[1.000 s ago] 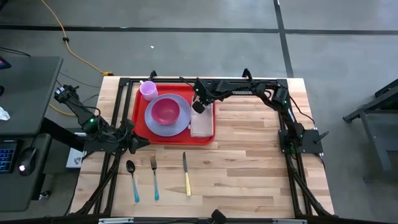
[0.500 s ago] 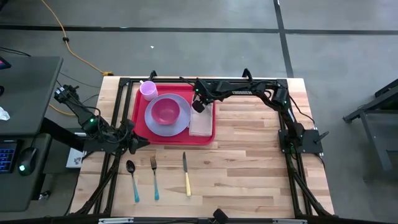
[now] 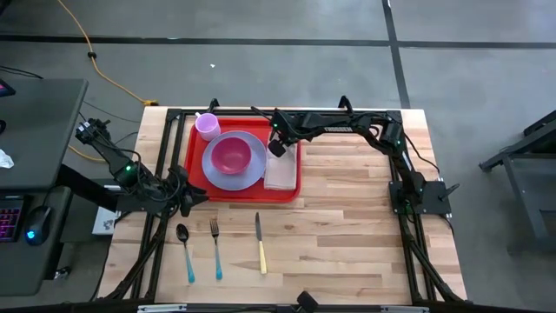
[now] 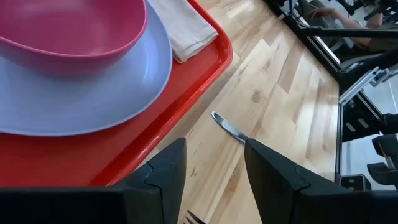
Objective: Set up tray
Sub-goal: Put the brown napkin on the right side of the violet plate on the red tray, then put the blue fork on top of the brown napkin on the right side of the violet plate on the red tray
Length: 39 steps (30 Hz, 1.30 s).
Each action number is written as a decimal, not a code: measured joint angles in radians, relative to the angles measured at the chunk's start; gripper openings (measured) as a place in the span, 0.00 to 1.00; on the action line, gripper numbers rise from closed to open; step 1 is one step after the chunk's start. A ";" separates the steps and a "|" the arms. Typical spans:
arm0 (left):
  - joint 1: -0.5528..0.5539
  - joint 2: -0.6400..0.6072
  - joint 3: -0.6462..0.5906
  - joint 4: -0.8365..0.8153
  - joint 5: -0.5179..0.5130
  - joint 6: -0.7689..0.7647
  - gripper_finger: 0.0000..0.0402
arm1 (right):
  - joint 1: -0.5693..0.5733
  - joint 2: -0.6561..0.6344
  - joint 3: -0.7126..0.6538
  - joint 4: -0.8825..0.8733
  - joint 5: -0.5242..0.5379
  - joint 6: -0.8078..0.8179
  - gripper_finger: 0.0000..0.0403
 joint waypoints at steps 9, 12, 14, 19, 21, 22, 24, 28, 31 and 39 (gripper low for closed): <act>0.000 0.000 0.000 -0.017 0.008 -0.004 0.48 | -0.004 0.000 0.000 0.001 -0.053 -0.019 0.00; 0.000 0.000 0.000 -0.018 0.009 -0.004 0.48 | -0.006 0.000 0.000 0.001 -0.072 -0.019 0.00; 0.000 0.000 0.000 -0.018 0.011 -0.004 0.48 | -0.006 0.000 0.000 0.001 -0.089 -0.020 0.00; 0.000 0.000 0.000 -0.019 0.011 -0.004 0.48 | -0.007 0.000 0.000 -0.002 -0.121 -0.020 0.01; 0.000 0.000 0.000 -0.019 0.017 -0.004 0.48 | -0.011 0.000 0.000 -0.004 -0.119 -0.019 0.05; 0.000 0.000 0.000 -0.019 0.023 -0.004 0.48 | -0.013 0.000 0.000 -0.005 -0.119 -0.019 0.08; 0.000 0.000 0.000 -0.019 0.033 -0.004 0.48 | -0.018 0.000 0.000 -0.005 -0.115 -0.019 0.15; 0.000 0.000 0.000 -0.019 0.045 -0.004 0.48 | -0.026 0.000 0.000 -0.009 -0.114 -0.025 0.27; 0.000 0.000 0.000 -0.018 0.045 -0.004 0.48 | -0.029 0.000 0.000 -0.013 -0.113 -0.044 0.33; 0.000 -0.001 0.000 -0.022 0.055 -0.001 0.48 | -0.034 -0.011 0.035 -0.046 -0.113 -0.078 0.38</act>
